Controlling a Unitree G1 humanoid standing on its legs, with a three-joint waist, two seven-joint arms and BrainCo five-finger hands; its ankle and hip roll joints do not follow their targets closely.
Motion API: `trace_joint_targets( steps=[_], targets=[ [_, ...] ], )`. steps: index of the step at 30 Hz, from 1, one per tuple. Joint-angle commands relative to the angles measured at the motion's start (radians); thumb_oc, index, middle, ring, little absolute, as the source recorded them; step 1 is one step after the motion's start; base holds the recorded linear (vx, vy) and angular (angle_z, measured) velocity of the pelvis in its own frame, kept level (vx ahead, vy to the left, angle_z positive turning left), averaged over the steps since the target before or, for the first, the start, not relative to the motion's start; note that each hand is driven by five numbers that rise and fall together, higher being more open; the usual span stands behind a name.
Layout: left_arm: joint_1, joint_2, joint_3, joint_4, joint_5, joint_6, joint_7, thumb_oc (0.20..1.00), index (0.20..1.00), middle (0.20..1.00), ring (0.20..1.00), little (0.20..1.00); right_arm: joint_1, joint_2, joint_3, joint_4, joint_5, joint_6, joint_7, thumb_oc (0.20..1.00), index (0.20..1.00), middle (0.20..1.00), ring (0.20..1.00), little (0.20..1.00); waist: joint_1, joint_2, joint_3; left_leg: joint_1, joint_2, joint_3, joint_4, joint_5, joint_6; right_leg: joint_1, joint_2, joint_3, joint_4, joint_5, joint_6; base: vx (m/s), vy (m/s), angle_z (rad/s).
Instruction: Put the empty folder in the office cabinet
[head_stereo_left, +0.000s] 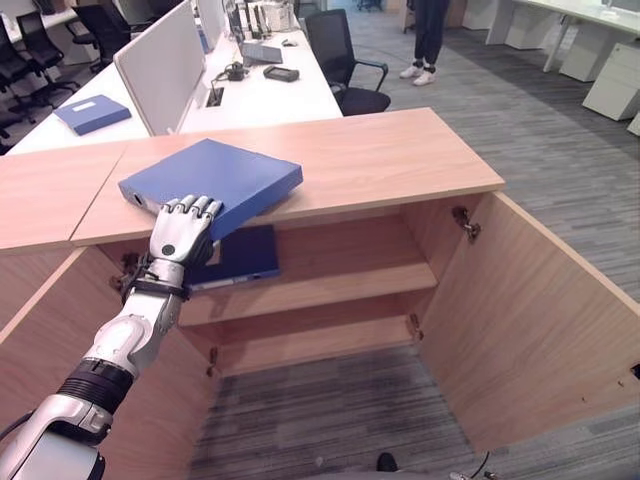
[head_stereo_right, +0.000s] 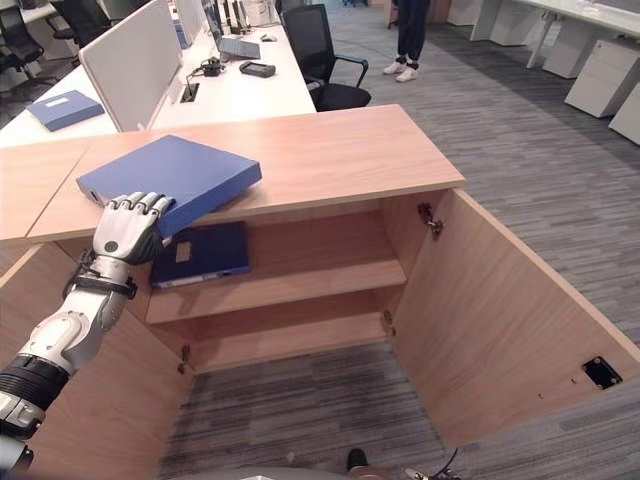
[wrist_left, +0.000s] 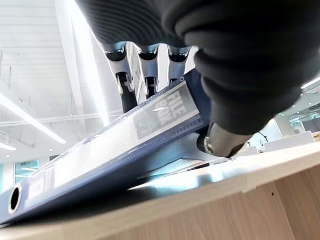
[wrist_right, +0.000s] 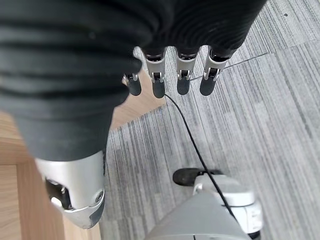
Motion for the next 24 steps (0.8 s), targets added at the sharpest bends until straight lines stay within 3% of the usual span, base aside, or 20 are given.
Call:
trace_joint_targets(
  steps=[1, 17, 24],
  targets=[
    [-0.146, 0.009, 0.032, 0.050, -0.034, 0.009, -0.010, 0.200, 0.200, 0.200, 0.200, 0.200, -0.057, -0.009, -0.026, 0.032, 0.037, -0.019, -0.014, 1.000, 1.000, 1.000, 1.000, 1.000, -0.012, -0.028, 0.063, 0.031, 0.005, -0.019, 0.013, -0.083, -0.027, 0.133, -0.083, -0.017, 0.018, -0.155, 0.117, 0.00, 0.000, 0.00],
    [-0.185, 0.039, 0.056, 0.003, -0.056, 0.008, -0.003, 0.200, 0.200, 0.200, 0.200, 0.200, -0.052, -0.001, -0.026, 0.024, 0.038, -0.018, -0.015, 1.000, 1.000, 1.000, 1.000, 1.000, -0.009, -0.029, 0.062, 0.025, 0.005, -0.020, 0.013, -0.077, -0.029, 0.131, -0.086, -0.023, 0.019, -0.152, 0.118, -0.02, -0.002, 0.00],
    [-0.260, 0.104, 0.107, -0.095, -0.118, -0.013, 0.014, 0.200, 0.200, 0.200, 0.200, 0.200, -0.064, 0.003, -0.015, 0.030, 0.041, -0.012, -0.010, 1.000, 1.000, 1.000, 1.000, 1.000, 0.002, -0.020, 0.055, 0.020, 0.002, -0.025, 0.013, -0.070, -0.029, 0.132, -0.089, -0.030, 0.018, -0.149, 0.118, -0.03, -0.005, 0.02]
  ],
)
